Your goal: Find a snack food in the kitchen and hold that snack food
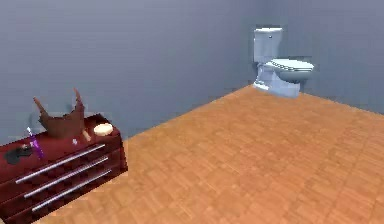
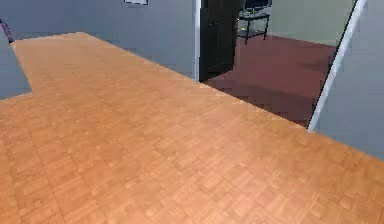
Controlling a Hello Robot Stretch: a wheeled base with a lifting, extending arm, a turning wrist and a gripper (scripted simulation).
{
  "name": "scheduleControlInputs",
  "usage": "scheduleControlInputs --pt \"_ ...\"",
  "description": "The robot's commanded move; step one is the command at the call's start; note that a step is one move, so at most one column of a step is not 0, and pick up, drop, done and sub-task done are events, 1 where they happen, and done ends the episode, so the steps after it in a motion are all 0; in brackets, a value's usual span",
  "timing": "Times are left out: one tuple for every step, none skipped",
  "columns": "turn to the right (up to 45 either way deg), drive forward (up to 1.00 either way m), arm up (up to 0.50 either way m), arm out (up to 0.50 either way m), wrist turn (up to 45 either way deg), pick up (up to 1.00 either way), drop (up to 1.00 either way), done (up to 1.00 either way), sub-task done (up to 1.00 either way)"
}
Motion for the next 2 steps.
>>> scheduleControlInputs --pt "-39.0 0.00 0.00 0.00 0.0 0.00 0.00 0.00 0.00" --pt "0.0 0.10 0.00 0.00 0.0 0.00 0.00 0.00 0.00"
